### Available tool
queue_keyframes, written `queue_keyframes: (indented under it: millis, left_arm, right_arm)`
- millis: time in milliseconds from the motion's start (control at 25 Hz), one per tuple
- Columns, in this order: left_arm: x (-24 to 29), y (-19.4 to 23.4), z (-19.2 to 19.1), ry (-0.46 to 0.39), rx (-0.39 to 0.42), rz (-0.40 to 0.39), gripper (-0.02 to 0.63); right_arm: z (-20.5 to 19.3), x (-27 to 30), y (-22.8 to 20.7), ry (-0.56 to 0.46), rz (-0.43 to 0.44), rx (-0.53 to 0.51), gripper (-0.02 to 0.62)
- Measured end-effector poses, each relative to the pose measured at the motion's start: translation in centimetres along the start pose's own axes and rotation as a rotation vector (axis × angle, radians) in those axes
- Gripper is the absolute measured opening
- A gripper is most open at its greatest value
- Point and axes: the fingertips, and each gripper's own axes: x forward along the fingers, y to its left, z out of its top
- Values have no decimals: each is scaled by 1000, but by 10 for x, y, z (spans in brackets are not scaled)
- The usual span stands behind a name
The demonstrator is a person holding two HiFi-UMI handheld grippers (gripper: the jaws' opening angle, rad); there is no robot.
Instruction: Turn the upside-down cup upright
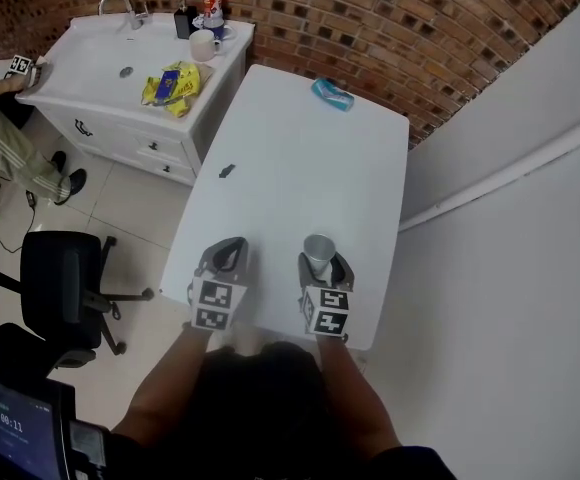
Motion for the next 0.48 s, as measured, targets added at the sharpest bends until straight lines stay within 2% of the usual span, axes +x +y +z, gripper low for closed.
queue_keyframes:
  millis: [160,280,480]
  left_arm:
    - [-1,-8,-3,8,13,-2,-2]
    - [-1,-11,-4,14,13,-5,-2]
    - [-2,-19,-7,22,10,-15,-2]
  right_arm:
    - [-7,1,-7,-23,-30,35,301]
    - [-15,6,-9,-1,-53,69,301]
    - [-23,10,-8,11,-53,68,301]
